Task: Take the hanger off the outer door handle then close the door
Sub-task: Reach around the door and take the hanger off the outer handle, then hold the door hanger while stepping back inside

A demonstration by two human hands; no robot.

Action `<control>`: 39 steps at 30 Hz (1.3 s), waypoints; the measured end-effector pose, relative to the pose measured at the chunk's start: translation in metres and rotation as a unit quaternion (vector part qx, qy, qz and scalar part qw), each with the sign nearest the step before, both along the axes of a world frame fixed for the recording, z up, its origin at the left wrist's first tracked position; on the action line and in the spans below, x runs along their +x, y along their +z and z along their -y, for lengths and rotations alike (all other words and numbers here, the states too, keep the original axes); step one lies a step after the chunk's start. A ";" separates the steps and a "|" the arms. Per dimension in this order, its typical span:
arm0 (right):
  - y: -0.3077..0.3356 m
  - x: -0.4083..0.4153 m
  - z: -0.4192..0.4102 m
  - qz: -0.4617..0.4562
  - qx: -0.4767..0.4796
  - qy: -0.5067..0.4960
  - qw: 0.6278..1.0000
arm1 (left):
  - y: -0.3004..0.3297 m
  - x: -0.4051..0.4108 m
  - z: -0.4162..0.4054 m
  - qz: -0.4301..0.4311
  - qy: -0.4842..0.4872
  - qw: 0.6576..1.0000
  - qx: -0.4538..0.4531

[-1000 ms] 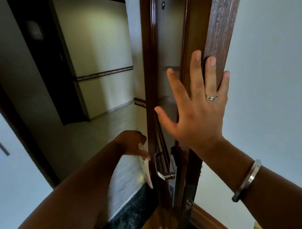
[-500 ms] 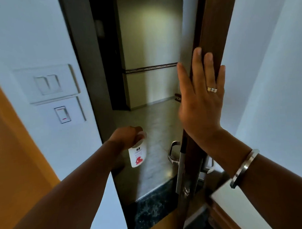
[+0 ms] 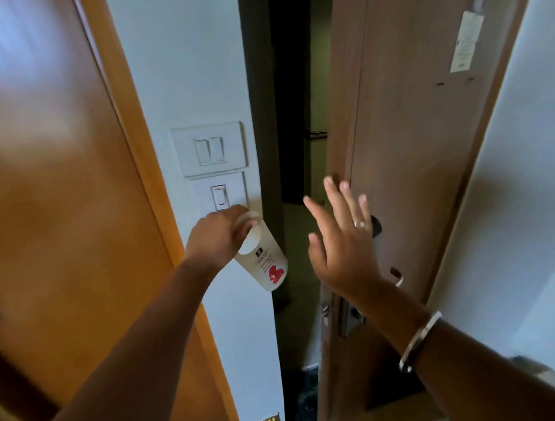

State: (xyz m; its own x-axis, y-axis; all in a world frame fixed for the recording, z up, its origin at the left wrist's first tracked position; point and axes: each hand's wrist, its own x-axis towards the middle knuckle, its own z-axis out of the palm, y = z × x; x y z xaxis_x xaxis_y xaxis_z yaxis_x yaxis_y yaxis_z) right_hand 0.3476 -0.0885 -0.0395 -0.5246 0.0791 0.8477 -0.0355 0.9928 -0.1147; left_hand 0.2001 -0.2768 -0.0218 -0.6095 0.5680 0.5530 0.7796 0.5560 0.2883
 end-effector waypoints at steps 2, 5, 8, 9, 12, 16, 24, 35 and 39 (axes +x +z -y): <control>-0.026 -0.005 0.010 0.036 -0.084 0.041 0.995 | 0.014 0.004 0.020 0.000 0.012 0.998 0.061; -0.055 -0.015 0.026 0.102 -0.246 0.085 0.960 | 0.031 0.009 0.045 -0.009 0.026 0.991 0.132; -0.064 -0.031 0.037 0.181 -0.466 0.136 0.855 | 0.038 0.016 0.059 0.008 0.023 0.979 0.202; -0.063 -0.036 0.039 0.205 -0.539 0.152 0.802 | 0.039 0.017 0.061 0.019 0.024 0.975 0.222; -0.063 -0.044 0.038 0.224 -0.642 0.130 0.721 | 0.031 0.018 0.056 0.057 0.044 0.962 0.264; -0.073 -0.039 0.018 0.176 -0.707 0.080 0.680 | 0.007 0.019 0.035 0.058 0.080 0.954 0.284; -0.109 0.014 -0.084 0.129 -0.741 -0.066 0.655 | -0.074 0.047 -0.076 0.201 0.023 0.966 0.160; -0.217 0.169 -0.298 0.044 -0.768 -0.280 0.574 | -0.218 0.107 -0.365 0.441 -0.009 0.897 -0.028; -0.283 0.234 -0.363 0.027 -0.775 -0.363 0.516 | -0.282 0.154 -0.468 0.490 -0.051 0.865 -0.100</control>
State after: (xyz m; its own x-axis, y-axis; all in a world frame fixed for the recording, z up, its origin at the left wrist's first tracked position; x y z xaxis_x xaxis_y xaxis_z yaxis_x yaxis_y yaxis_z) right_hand 0.5818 0.2741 -0.3222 0.1012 0.8330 -0.5439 0.3273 -0.5442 -0.7725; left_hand 0.3544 0.1912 -0.3034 -0.6710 0.6713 -0.3148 0.2642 0.6131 0.7445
